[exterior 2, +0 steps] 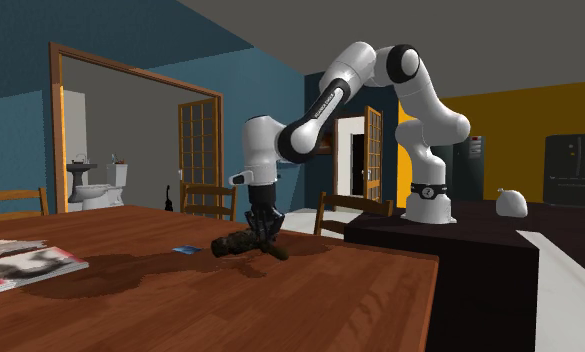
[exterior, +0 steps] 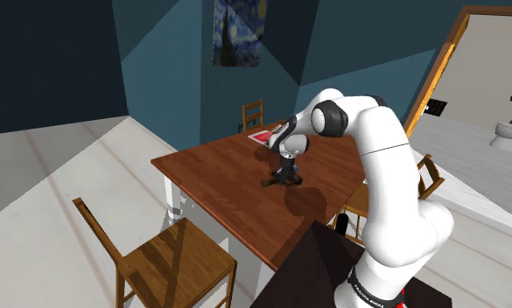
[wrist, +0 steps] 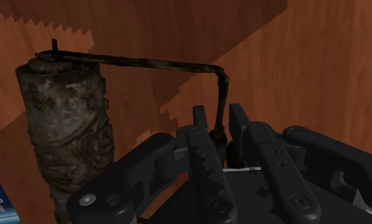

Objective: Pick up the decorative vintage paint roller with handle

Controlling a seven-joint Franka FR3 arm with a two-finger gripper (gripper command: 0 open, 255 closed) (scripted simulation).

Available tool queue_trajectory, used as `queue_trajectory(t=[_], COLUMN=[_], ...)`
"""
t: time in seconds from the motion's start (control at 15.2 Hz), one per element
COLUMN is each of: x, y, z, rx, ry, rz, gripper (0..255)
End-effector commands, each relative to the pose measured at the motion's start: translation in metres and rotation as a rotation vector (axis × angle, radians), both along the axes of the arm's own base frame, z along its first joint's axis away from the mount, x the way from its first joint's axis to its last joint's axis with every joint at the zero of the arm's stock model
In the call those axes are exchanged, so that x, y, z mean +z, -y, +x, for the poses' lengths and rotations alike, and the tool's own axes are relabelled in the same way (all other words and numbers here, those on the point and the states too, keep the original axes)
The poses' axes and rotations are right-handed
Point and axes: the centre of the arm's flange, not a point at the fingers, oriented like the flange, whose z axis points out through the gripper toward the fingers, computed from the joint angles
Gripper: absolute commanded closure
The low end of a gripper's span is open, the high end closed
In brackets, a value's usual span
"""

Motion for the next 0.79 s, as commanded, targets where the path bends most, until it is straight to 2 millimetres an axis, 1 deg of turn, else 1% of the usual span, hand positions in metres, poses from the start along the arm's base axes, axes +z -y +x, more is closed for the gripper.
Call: queue_trajectory(t=[0.0,0.59,0.73], x=[0.011,0.059,0.06], y=[0.0,0.0,0.0], z=[0.0,0.0,0.0], rx=[0.0,0.0,0.0], ry=[0.0,0.0,0.0], rz=[0.0,0.0,0.0], gripper=[255,255,255])
